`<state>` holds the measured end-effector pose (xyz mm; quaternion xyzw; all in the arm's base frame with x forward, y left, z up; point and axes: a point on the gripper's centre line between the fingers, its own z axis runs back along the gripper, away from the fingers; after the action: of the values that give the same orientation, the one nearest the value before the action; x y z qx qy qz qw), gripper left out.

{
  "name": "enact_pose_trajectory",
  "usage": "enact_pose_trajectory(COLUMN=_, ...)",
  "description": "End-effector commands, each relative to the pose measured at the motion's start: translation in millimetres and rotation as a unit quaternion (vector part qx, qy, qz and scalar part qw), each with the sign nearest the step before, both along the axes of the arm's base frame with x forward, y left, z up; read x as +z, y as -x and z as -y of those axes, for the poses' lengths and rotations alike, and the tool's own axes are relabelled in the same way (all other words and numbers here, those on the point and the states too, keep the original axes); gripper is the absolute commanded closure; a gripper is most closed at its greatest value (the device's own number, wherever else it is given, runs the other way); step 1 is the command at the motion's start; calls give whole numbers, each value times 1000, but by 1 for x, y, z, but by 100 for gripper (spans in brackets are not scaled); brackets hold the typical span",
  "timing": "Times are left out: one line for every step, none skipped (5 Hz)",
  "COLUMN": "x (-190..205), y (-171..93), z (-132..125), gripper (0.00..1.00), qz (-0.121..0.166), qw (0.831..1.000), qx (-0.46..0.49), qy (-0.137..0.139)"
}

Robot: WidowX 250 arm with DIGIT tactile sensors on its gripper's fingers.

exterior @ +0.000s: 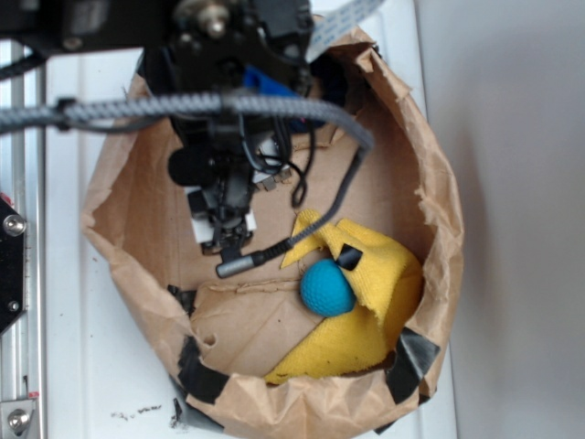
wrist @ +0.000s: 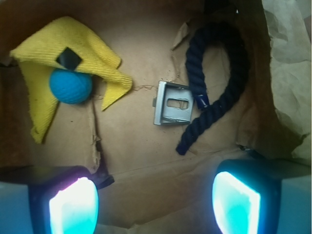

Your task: Grab the blue rope.

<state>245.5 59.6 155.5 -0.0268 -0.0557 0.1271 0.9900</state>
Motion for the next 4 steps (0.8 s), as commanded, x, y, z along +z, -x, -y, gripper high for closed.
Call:
enact_pose_trajectory(x=17, y=-3, z=-7, gripper=0, qz=25, qw=1000, qx=8, qy=-7)
enact_pose_trajectory(x=17, y=-3, z=-7, gripper=0, qz=25, qw=1000, qx=8, qy=-7)
enact_pose_trajectory(x=-1, y=-23, z=-15, gripper=0, qz=56, qw=998, qx=41, qy=-6)
enact_pose_trajectory(x=-28, y=-52, z=-18, gripper=0, qz=66, qw=997, qx=36, qy=-29)
